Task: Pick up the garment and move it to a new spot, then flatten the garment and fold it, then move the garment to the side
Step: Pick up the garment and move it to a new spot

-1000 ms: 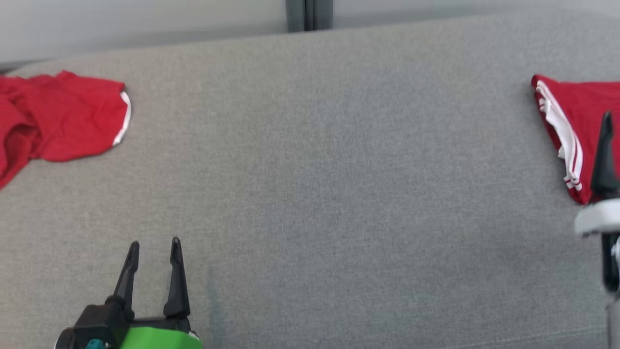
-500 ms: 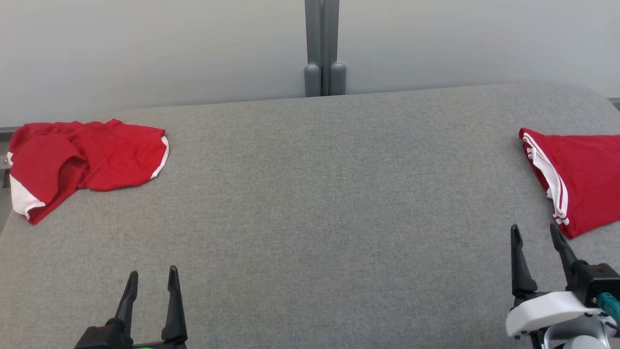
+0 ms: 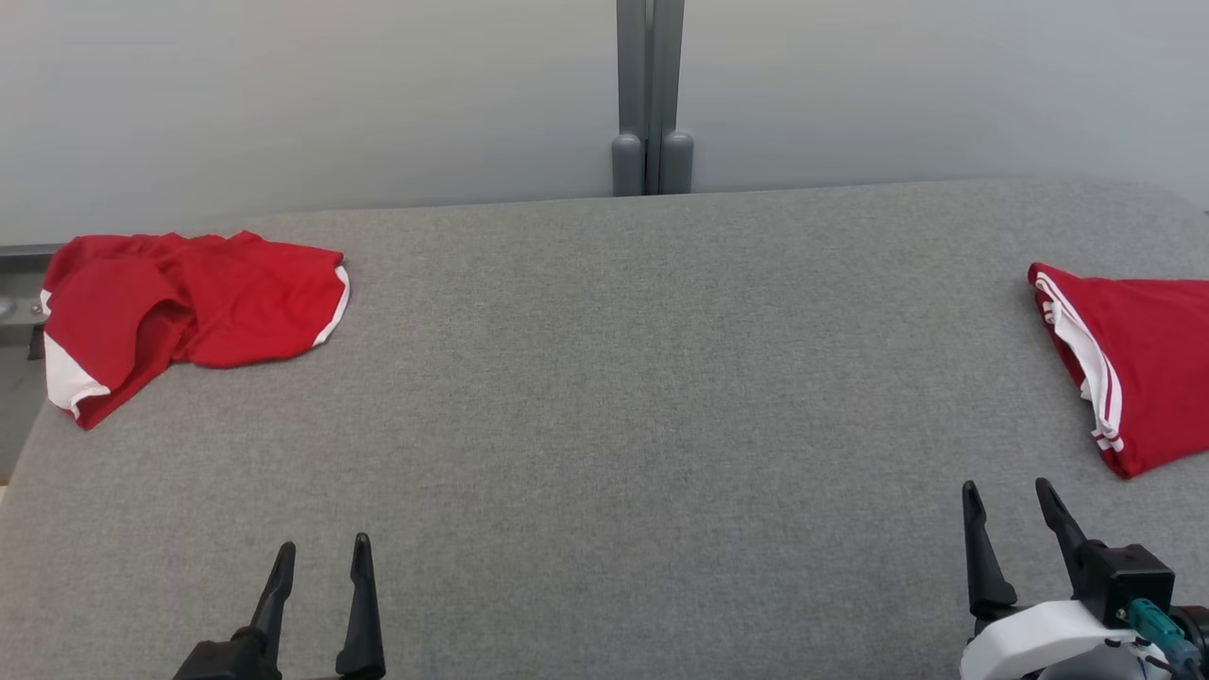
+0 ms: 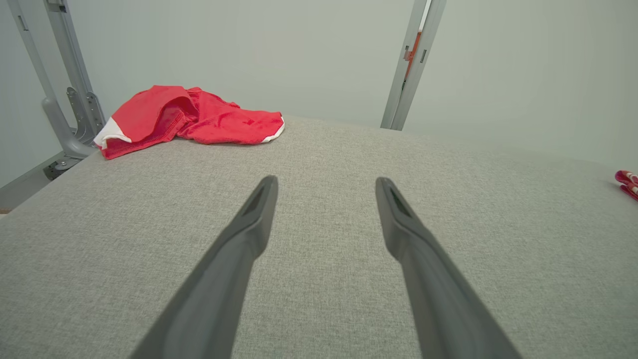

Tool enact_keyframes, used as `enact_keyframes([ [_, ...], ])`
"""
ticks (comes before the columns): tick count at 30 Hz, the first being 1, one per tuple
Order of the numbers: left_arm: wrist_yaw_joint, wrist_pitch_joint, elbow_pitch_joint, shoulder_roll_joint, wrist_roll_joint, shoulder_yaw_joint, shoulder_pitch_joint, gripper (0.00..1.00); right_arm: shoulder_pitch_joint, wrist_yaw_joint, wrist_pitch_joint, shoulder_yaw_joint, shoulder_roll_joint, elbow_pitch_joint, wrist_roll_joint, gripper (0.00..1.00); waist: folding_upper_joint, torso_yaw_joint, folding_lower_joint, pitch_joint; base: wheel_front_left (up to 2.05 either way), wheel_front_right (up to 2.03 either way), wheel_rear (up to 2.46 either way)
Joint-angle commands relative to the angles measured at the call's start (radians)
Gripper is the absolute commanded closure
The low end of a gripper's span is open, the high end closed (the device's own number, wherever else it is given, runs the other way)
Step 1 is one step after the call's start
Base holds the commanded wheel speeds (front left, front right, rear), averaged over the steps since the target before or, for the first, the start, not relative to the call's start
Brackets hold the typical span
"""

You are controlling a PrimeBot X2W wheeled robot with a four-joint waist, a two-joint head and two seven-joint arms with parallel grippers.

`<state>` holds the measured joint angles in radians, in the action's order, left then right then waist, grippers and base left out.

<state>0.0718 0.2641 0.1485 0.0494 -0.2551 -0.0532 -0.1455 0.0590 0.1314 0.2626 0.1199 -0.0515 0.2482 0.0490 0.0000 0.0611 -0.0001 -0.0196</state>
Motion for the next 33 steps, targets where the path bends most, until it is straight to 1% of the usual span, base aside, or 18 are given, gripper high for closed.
enact_keyframes([
  [1,0.005,0.0,0.004,0.002,-0.005,0.001,0.003,0.0,0.0,-0.001,0.003,-0.003,0.0,0.001,-0.003,0.0,0.0,0.001,0.0001,0.001,0.0,0.0,0.0],
  [5,0.006,0.0,0.009,0.002,-0.003,-0.005,0.012,0.0,0.004,-0.001,0.003,-0.005,0.0,0.004,0.012,0.0,0.0,0.016,0.0001,0.001,0.0,0.0,0.0],
  [9,0.002,0.0,0.01,0.002,-0.002,-0.008,0.02,0.0,0.023,-0.001,0.003,-0.013,0.0,0.002,0.027,0.0,0.0,0.055,0.0001,-0.001,0.0,0.0,0.0],
  [13,-0.001,0.0,0.011,0.002,0.004,-0.009,0.02,0.0,0.028,-0.001,0.003,-0.019,0.0,-0.002,0.042,0.0,0.0,0.123,0.0001,-0.005,0.0,0.0,0.0],
  [16,0.003,0.0,0.016,0.002,0.009,-0.012,0.016,0.0,0.033,-0.001,0.003,-0.029,0.0,-0.005,0.059,0.0,0.0,0.195,0.0001,-0.006,0.0,0.0,0.0],
  [20,-0.002,0.0,0.016,0.002,0.009,0.001,-0.007,0.0,0.024,-0.001,0.003,-0.075,0.0,0.001,0.081,0.0,0.0,0.279,0.0001,-0.012,0.0,0.0,0.0],
  [23,-0.002,0.0,0.016,0.002,0.011,0.009,-0.022,0.0,0.007,-0.001,0.003,-0.1,0.0,0.004,0.092,0.0,0.0,0.326,0.0001,-0.015,0.0,0.0,0.0],
  [28,-0.003,0.0,0.01,0.002,0.008,0.02,-0.039,0.0,-0.004,-0.001,0.003,-0.122,-0.001,0.006,0.099,0.0,0.0,0.359,0.0001,-0.018,0.0,0.0,0.0],
  [33,-0.003,0.0,0.006,0.002,0.005,0.019,-0.031,0.0,0.0,-0.001,0.003,-0.132,-0.001,0.002,0.097,0.0,0.0,0.349,0.0001,-0.011,0.0,0.0,0.0],
])
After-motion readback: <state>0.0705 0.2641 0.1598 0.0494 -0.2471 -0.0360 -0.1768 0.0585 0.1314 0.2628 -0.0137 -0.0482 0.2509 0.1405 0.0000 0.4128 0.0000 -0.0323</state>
